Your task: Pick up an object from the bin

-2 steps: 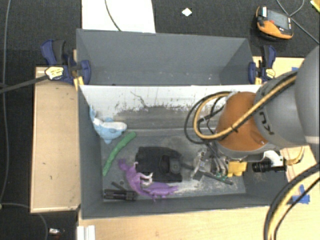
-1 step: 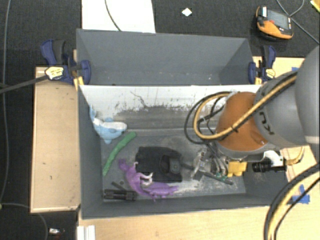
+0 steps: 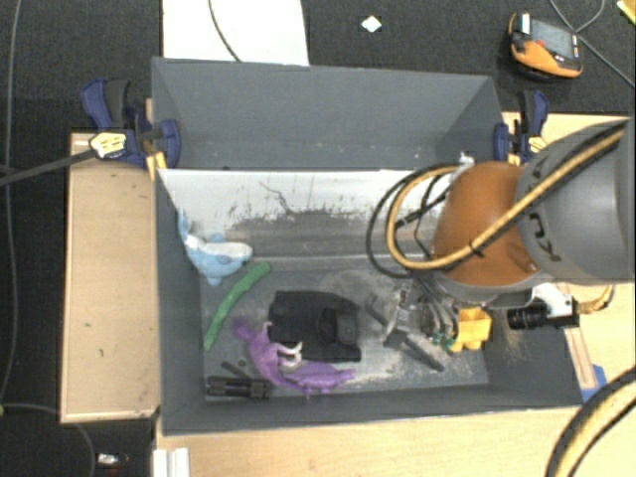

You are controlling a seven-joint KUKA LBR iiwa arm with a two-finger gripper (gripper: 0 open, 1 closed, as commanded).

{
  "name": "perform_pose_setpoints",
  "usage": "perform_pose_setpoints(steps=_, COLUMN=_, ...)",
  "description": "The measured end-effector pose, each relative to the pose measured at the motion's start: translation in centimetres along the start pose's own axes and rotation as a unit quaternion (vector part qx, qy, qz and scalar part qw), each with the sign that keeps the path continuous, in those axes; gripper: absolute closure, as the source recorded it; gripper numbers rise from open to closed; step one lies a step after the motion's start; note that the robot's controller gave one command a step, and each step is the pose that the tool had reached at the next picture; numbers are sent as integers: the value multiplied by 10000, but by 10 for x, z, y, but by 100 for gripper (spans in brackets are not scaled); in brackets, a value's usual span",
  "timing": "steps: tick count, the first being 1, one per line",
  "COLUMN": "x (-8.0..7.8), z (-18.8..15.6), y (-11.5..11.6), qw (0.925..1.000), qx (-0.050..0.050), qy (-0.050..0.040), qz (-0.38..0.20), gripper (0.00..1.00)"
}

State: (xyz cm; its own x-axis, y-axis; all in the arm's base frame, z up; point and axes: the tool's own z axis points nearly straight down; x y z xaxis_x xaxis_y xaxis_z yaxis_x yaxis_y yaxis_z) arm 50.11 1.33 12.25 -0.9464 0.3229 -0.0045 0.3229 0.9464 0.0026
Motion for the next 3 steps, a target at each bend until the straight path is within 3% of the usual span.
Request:
perform_pose_setpoints(steps=1, x=-11, z=32, y=4, qw=9819, qx=17, qy=48, qz=-1894, gripper=100)
perform_pose_setpoints(steps=2, x=-2, z=-4, y=2, qw=9996, qx=10, qy=14, qz=-288, gripper=100)
perform_pose_setpoints(steps=3, x=-3, z=-6, y=9, qw=9869, qx=15, qy=41, qz=-1610, gripper=100)
